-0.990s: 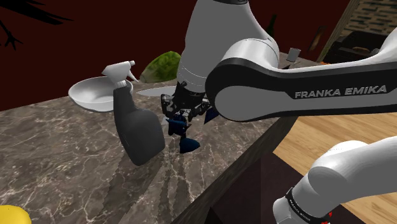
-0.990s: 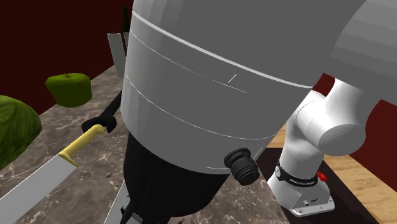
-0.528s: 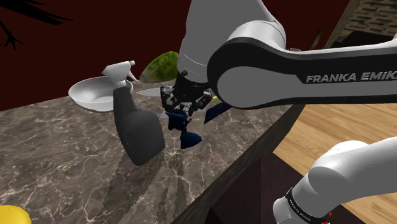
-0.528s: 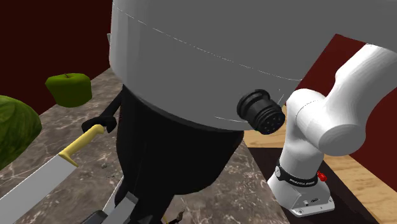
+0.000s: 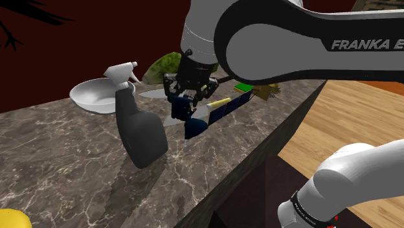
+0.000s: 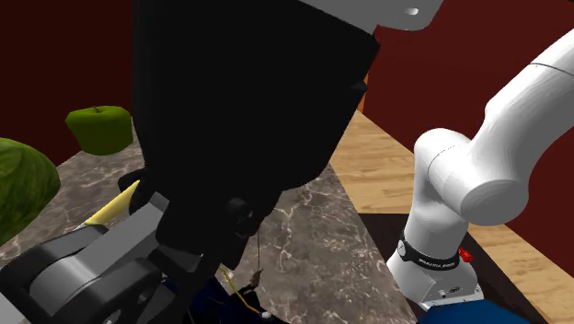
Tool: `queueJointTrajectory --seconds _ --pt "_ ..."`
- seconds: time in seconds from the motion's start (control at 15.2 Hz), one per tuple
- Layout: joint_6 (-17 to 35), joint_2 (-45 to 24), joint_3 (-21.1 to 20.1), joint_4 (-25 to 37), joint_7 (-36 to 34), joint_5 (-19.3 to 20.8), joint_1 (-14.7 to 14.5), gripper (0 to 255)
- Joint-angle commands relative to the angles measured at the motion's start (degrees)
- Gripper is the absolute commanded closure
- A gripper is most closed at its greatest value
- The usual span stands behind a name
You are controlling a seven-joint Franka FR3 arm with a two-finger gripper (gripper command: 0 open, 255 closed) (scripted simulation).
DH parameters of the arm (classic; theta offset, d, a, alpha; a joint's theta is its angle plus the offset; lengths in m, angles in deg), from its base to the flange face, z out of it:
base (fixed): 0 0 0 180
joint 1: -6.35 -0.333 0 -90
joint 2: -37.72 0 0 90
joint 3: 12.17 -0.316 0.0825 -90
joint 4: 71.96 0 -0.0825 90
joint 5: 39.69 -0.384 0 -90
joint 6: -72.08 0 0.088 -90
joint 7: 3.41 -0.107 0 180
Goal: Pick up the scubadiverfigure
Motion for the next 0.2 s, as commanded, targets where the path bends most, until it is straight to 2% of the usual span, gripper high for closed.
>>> queueJointTrajectory --seconds 0.0,0.13 --pt "-1.5 0.0 0.4 1.4 0.2 0.1 0.1 255" --pt "-1.6 0.0 0.4 1.6 0.3 0.1 0.1 255"
